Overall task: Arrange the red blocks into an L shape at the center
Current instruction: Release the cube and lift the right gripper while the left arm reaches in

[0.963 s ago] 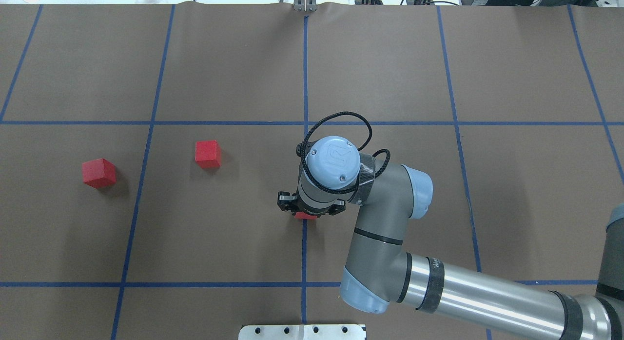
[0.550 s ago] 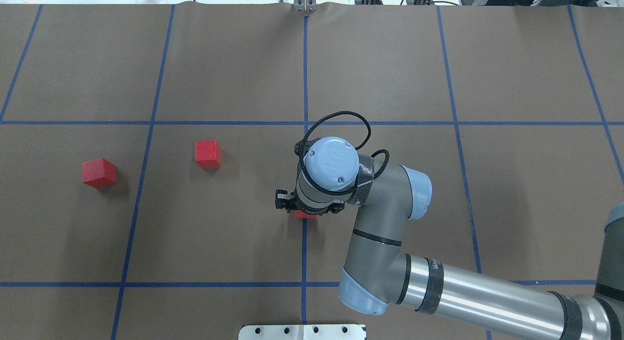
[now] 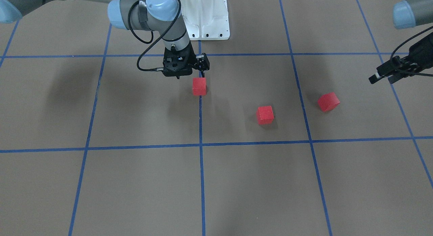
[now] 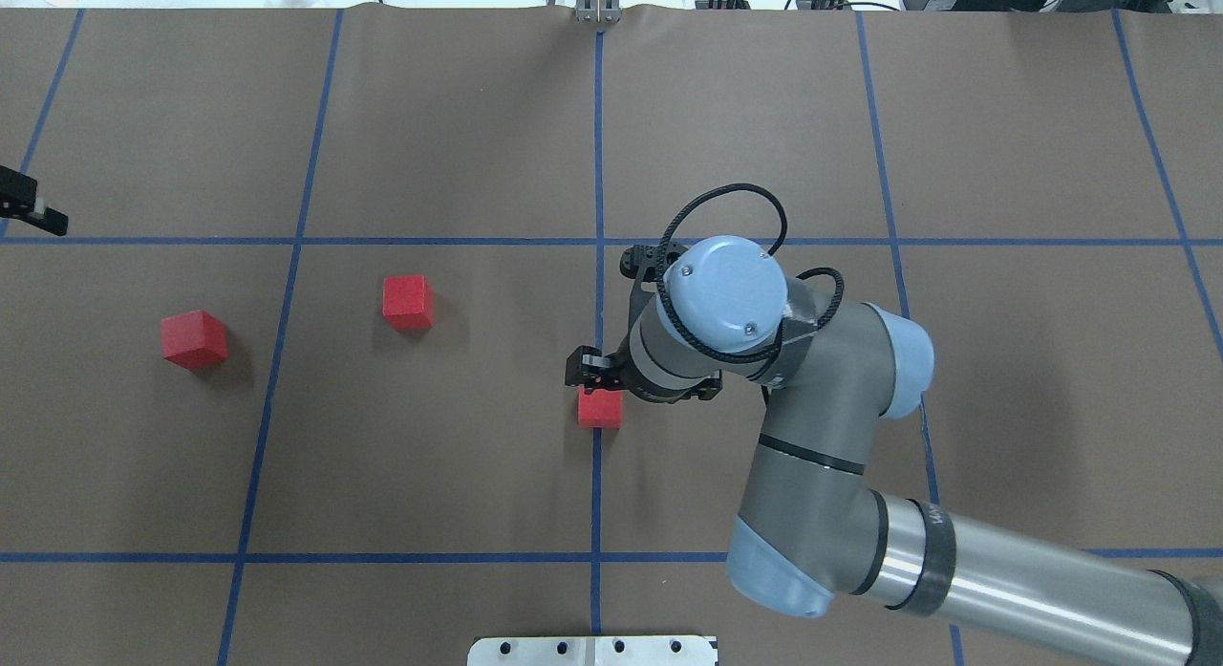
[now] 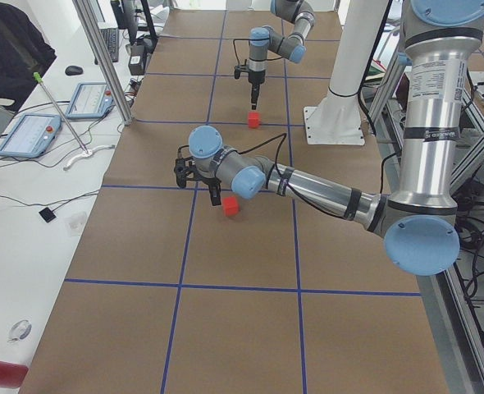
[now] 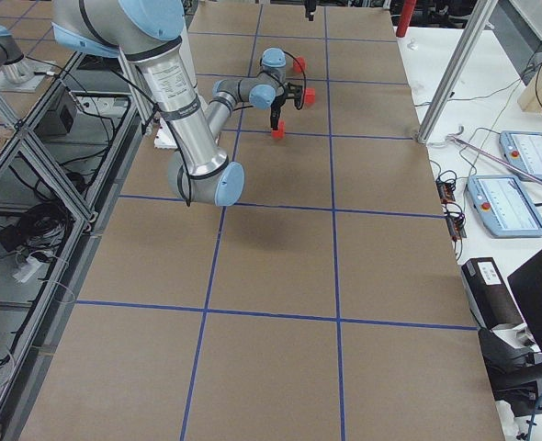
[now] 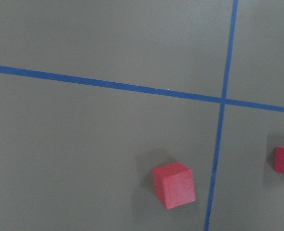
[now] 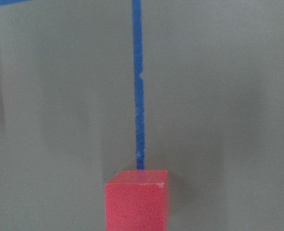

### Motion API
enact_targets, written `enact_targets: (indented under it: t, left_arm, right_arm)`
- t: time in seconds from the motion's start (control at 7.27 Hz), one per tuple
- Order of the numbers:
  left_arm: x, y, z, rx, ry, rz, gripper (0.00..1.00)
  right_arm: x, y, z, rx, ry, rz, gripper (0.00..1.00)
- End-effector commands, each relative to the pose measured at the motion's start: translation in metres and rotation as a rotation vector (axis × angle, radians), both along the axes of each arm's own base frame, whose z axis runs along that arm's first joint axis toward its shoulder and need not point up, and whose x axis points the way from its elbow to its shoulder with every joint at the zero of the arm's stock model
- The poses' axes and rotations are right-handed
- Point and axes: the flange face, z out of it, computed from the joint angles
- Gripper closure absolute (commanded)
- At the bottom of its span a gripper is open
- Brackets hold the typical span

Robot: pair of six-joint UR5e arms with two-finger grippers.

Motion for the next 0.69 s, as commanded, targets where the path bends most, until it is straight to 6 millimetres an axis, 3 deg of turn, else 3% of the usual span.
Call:
enact_targets:
  t: [0.0, 0.28, 0.55]
  left_arm:
    - [0.113, -0.001, -0.061, 0.014, -0.031, -0.038, 0.0]
    - [0.218, 0.012, -0.114, 0.054, -0.052, -0.018, 0.01]
    - [0.309, 0.021, -0.135, 0.081, -0.155, 0.021, 0.01]
  right_arm:
    - [0.075, -0.042, 0.041, -0.011, 0.021, 0.021, 0.0]
    - [0.121, -0.071, 0.094, 0.026, 0.084, 0.006, 0.0]
    - [0.138, -0.082, 0.113, 0.03, 0.112, 0.019, 0.0]
